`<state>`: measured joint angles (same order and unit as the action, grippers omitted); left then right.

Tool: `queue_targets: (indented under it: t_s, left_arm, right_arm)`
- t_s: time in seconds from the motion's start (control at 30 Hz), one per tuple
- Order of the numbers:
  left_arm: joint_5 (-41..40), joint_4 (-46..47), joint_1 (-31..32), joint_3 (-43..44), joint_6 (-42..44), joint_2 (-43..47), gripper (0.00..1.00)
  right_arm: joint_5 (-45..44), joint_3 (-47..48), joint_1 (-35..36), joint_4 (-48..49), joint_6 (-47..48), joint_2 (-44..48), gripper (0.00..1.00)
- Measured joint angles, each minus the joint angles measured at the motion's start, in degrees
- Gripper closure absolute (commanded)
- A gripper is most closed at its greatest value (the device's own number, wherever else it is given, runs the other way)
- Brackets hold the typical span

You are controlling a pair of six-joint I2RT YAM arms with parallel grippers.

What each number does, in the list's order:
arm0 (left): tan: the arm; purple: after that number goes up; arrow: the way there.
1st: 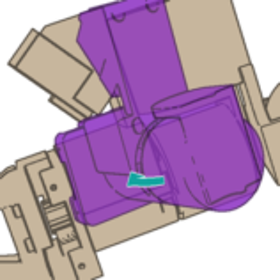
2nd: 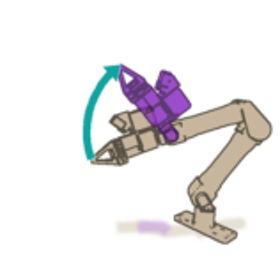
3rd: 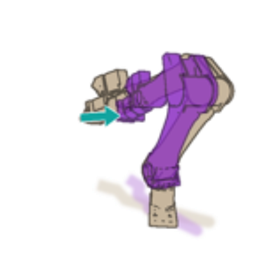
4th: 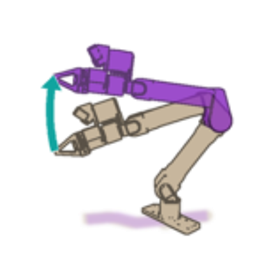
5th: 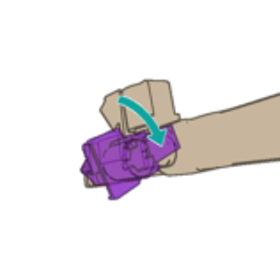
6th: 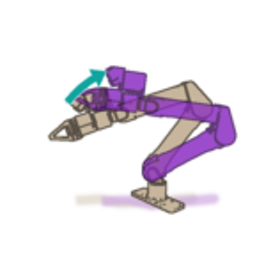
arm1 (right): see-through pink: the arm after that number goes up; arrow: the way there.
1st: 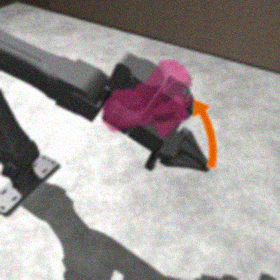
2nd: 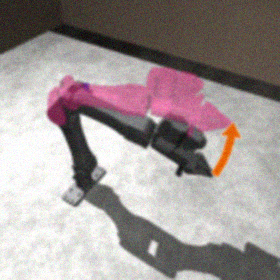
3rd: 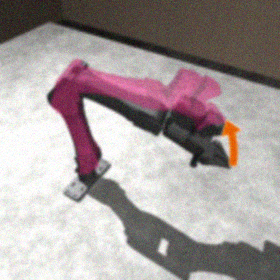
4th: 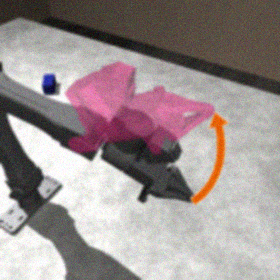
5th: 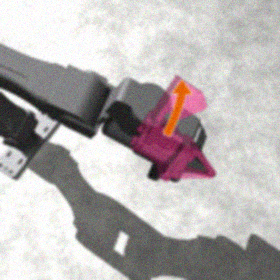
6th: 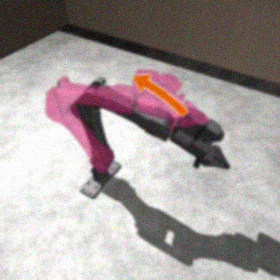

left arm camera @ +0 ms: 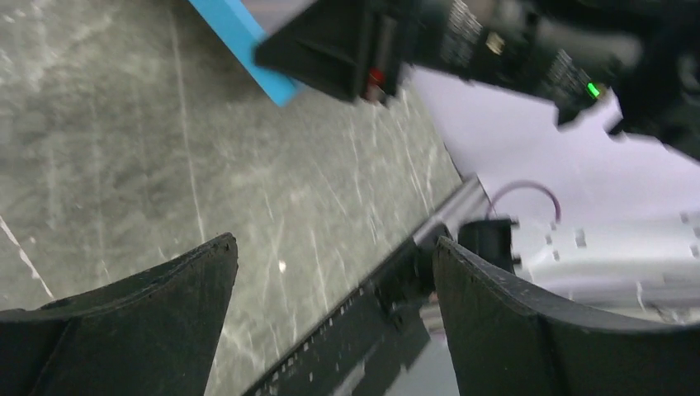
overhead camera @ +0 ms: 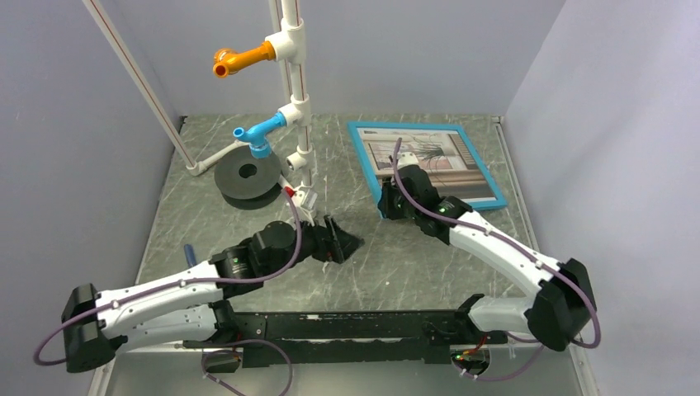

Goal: Take the photo out of the frame

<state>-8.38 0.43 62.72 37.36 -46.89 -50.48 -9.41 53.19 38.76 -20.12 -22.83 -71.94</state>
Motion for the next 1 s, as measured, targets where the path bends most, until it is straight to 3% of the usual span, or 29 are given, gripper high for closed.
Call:
queue_targets:
  t_s: [0.2, 0.33, 0.53, 0.77, 1.0]
  left_arm:
    - [-12.48, 10.99, 1.27, 0.87, -1.95, -8.87, 0.03]
    - [-16.33, 15.26, 1.40, 4.55, -3.63, -16.68, 0.09]
    - [-21.29, 19.12, 1.62, 6.67, -10.43, -22.69, 0.09]
    - [-21.20, 17.66, 1.53, 10.88, -19.85, -28.85, 0.14]
    - [-12.57, 21.03, -2.23, 10.67, -27.19, -32.09, 0.16]
  right_arm:
    - [1.97, -1.70, -0.11, -1.14, -0.79, 6.56, 1.00]
    - [2.91, -3.80, -0.17, -2.43, -0.81, 10.14, 1.00]
    - [4.20, -6.23, -0.44, -3.69, -0.74, 14.60, 1.00]
    - [5.53, -8.85, -0.61, -3.87, -0.24, 19.34, 1.00]
    - [6.93, -10.56, -0.87, -4.07, 1.51, 23.32, 1.00]
